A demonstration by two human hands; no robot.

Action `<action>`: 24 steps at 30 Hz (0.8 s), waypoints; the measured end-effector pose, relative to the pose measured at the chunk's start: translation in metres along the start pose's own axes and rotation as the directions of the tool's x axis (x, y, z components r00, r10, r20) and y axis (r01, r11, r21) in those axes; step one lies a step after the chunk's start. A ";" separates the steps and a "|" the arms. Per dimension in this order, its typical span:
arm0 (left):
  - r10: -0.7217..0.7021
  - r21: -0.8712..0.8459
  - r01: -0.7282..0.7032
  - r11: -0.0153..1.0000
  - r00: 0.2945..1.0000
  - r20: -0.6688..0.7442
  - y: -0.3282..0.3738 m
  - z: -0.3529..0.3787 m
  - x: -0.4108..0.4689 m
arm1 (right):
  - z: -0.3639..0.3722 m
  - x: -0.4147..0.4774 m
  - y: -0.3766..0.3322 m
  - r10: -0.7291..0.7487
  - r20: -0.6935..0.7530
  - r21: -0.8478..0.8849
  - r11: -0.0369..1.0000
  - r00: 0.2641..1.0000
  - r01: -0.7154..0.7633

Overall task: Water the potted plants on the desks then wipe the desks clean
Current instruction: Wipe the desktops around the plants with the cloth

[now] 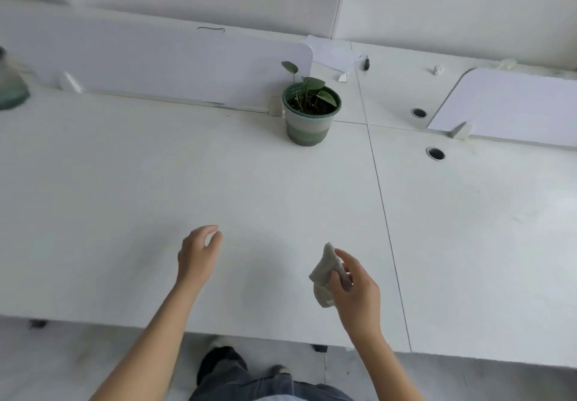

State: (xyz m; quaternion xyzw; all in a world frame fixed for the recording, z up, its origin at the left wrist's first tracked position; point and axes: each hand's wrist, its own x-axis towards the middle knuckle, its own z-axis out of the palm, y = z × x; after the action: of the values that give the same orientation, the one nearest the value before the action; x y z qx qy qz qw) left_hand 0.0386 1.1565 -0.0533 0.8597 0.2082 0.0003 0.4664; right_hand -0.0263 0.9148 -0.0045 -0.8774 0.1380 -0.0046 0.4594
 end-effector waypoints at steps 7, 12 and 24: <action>-0.272 -0.222 0.242 0.945 0.955 -0.117 -0.051 -0.025 -0.154 | 0.027 -0.027 -0.006 -0.264 0.356 0.146 0.963 0.897 0.225; -0.469 -0.348 0.361 0.865 0.828 -0.307 -0.099 -0.053 -0.230 | 0.057 -0.063 -0.014 -0.367 0.612 0.103 0.915 0.701 0.389; -0.494 -0.250 0.440 0.862 0.840 -0.224 -0.190 -0.119 -0.369 | 0.147 -0.222 -0.035 -0.314 0.811 -0.004 0.840 0.494 0.542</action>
State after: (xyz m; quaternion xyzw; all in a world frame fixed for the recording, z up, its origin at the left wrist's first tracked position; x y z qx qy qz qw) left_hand -0.3896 1.2102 -0.0674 0.7255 0.4752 0.0277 0.4970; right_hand -0.2113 1.1065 -0.0343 -0.8462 -0.3018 0.2816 0.3369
